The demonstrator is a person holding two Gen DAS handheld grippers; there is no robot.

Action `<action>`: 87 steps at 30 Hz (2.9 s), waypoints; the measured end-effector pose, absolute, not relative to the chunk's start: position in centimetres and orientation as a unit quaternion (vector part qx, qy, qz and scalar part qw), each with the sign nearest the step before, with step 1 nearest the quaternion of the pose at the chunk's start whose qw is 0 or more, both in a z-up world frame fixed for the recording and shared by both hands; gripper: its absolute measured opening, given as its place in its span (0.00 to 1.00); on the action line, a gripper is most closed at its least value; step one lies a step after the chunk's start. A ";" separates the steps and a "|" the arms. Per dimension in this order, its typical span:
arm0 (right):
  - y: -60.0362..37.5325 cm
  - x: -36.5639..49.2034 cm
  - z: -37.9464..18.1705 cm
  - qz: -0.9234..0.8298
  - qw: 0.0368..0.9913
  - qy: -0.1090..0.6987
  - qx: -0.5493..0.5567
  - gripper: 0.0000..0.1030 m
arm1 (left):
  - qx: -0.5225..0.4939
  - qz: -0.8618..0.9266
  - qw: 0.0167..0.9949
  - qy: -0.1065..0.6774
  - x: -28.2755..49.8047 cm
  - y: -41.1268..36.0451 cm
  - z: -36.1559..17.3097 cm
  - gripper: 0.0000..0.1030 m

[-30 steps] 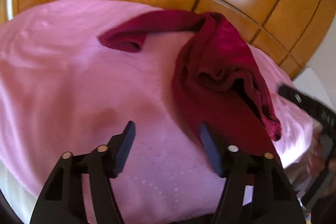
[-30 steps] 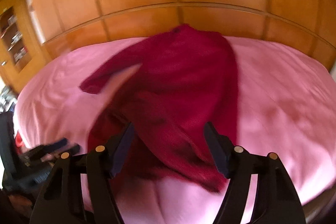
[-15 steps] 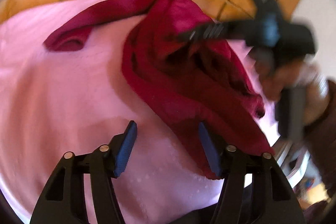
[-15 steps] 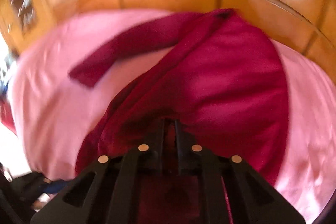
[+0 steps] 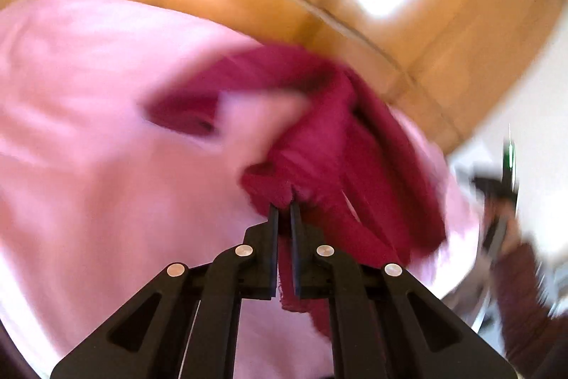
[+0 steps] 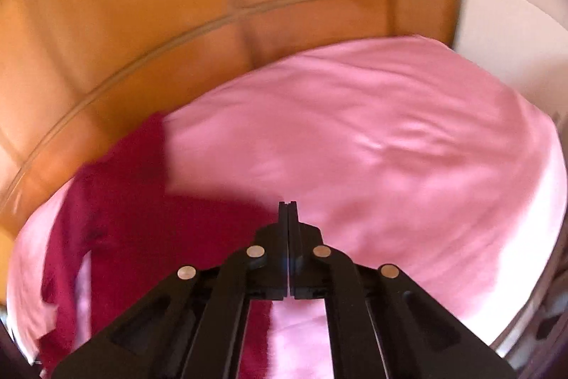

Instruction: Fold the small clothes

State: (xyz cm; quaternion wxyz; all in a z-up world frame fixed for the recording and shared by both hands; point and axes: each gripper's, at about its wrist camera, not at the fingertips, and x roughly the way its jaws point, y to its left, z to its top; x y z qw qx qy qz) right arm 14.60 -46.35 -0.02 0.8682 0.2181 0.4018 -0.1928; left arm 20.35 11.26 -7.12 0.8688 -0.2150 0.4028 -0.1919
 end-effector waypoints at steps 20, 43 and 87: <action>-43.5 17.4 -5.7 -0.101 0.851 0.468 0.216 0.82 | -0.206 -0.257 0.824 0.462 23.8 2.7 -9.4 0.53; -37.8 14.3 2.9 0.004 0.894 0.422 0.151 0.08 | -0.155 -0.250 0.860 0.416 25.8 0.7 -7.4 0.04; 8.0 32.3 -7.7 0.308 0.758 0.509 -0.267 0.29 | -0.165 -0.214 0.834 0.482 18.5 9.7 -13.6 0.05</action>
